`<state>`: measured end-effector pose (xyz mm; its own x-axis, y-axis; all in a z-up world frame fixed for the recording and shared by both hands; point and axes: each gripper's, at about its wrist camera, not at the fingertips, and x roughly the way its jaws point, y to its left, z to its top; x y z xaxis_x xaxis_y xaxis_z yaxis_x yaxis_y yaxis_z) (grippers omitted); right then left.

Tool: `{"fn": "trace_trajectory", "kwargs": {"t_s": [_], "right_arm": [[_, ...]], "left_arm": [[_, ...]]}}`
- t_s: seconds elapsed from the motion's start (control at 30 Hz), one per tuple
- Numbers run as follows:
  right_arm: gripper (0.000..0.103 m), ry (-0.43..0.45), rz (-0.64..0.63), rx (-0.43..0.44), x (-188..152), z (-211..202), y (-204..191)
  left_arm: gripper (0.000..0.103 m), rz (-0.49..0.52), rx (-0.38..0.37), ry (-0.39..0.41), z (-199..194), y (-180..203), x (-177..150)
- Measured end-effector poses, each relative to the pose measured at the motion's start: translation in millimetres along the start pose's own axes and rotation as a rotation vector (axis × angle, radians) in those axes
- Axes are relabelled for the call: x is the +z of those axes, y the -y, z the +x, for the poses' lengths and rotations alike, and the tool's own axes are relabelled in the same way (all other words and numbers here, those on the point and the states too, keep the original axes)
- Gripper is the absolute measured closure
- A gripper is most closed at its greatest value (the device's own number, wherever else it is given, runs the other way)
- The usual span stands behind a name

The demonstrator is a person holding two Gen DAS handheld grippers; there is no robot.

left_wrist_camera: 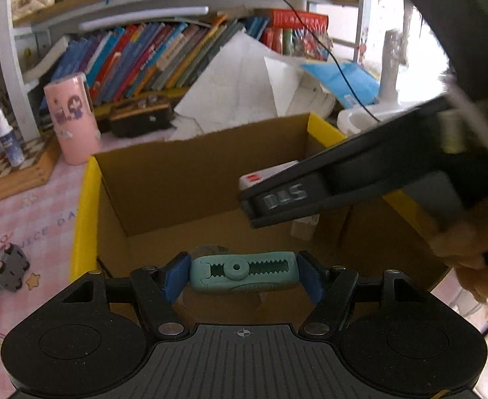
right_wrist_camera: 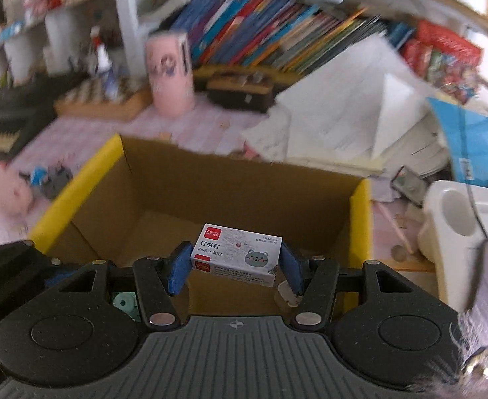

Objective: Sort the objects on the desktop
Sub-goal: 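Drop the green toy into the yellow box with left tool while right tool drops white box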

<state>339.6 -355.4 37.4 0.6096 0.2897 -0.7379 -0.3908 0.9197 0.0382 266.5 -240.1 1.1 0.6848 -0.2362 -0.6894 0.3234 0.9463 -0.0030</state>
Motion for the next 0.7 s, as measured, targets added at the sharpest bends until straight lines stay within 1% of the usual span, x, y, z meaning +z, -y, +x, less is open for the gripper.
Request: {"fn": "trace_trajectory", "kwargs": {"t_s": [0.13, 0.23, 0.4, 0.7], "right_arm": [[0.049, -0.088, -0.024, 0.024, 3.2, 22.7, 2.3], [0.049, -0.137, -0.018, 0.049, 3.8, 29.9, 3.5], [0.048, -0.157, -0.023, 0.057, 2.2, 29.8, 2.6], [0.048, -0.149, -0.012, 0.050, 2.4, 28.8, 4.0]], "left_arm": [[0.033, -0.008, -0.005, -0.033, 5.7, -1.0, -1.2], [0.032, -0.011, -0.002, -0.031, 5.6, -1.8, -1.9], [0.032, 0.005, 0.008, -0.003, 0.8, -0.9, -2.2], [0.027, 0.016, 0.031, 0.031, -13.8, -2.0, -2.9]]}}
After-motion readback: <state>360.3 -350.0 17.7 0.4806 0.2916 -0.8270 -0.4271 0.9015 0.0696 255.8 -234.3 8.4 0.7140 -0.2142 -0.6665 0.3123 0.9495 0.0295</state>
